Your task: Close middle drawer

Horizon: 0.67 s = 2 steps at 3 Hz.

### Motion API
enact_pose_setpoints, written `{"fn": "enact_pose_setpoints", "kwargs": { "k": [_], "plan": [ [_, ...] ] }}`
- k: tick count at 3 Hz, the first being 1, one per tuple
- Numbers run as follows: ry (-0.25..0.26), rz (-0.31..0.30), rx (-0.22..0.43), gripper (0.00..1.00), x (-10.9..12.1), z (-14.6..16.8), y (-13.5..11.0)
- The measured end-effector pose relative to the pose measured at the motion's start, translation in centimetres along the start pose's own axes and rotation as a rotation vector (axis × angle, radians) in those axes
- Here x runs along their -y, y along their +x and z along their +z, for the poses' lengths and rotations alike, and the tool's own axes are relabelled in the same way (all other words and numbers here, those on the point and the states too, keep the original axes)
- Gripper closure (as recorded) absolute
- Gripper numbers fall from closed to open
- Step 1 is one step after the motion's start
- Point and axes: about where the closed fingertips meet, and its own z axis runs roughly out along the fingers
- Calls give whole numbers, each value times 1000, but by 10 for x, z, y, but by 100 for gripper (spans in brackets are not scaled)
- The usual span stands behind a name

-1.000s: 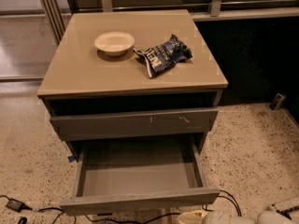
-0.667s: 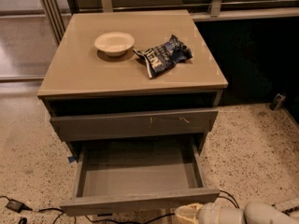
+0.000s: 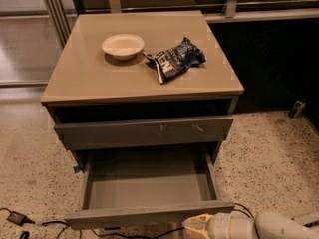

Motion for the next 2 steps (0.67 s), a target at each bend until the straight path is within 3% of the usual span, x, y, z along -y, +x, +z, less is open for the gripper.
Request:
{"fn": "enact_pose_setpoints", "kwargs": {
  "k": [1,2],
  "plan": [
    [11,-2,-9,100,-3,-2,3],
    [39,-54,-13,100,9,6,-4]
  ]
}}
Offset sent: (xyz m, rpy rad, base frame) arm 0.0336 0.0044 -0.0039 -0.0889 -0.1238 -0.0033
